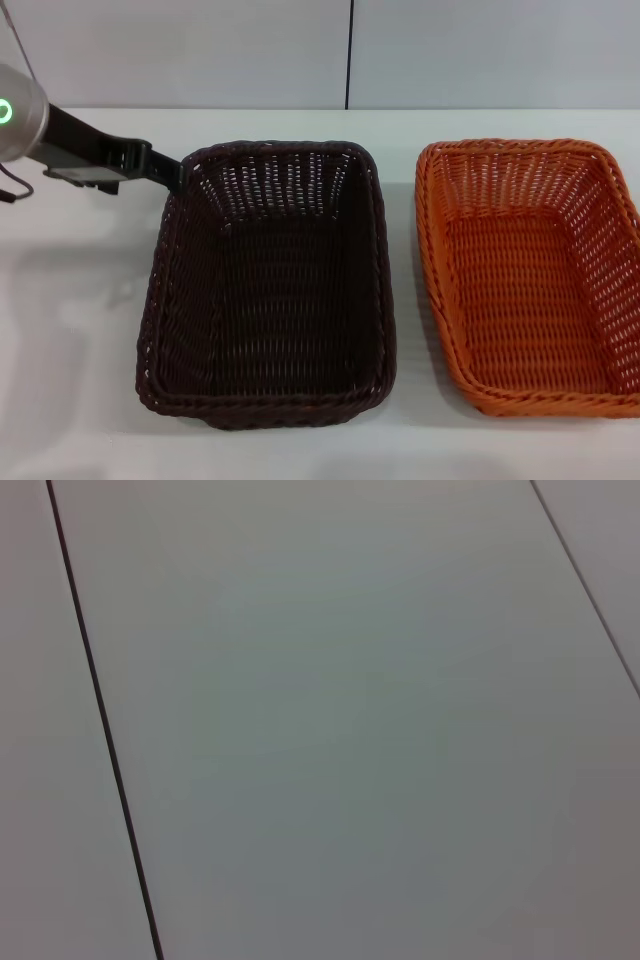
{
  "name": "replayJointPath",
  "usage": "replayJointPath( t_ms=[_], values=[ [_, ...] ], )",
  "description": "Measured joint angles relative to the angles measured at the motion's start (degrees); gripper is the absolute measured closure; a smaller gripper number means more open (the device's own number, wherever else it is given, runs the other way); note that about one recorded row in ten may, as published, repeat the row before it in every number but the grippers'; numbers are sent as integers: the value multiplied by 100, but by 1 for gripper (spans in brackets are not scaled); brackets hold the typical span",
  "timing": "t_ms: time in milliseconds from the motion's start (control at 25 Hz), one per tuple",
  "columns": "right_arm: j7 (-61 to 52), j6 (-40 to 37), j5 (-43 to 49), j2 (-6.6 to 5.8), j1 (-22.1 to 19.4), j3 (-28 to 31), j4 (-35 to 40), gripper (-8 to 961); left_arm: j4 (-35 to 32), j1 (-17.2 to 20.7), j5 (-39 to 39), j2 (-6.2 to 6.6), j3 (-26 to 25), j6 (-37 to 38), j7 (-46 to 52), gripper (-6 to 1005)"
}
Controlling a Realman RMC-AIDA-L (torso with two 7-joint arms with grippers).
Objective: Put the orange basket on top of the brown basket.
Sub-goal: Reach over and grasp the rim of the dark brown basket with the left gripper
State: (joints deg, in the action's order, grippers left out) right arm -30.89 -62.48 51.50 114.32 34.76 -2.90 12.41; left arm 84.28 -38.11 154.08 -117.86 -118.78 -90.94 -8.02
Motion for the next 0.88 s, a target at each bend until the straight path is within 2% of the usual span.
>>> replayJointPath(
  t_ms=[280, 880],
  values=[
    [4, 0, 0, -24, 5, 0, -20, 369, -207, 159, -74, -25, 260, 184, 178, 214],
    [5, 0, 3, -25, 67, -53, -26, 370, -976, 225, -227, -28, 449, 534, 128, 230]
  ],
)
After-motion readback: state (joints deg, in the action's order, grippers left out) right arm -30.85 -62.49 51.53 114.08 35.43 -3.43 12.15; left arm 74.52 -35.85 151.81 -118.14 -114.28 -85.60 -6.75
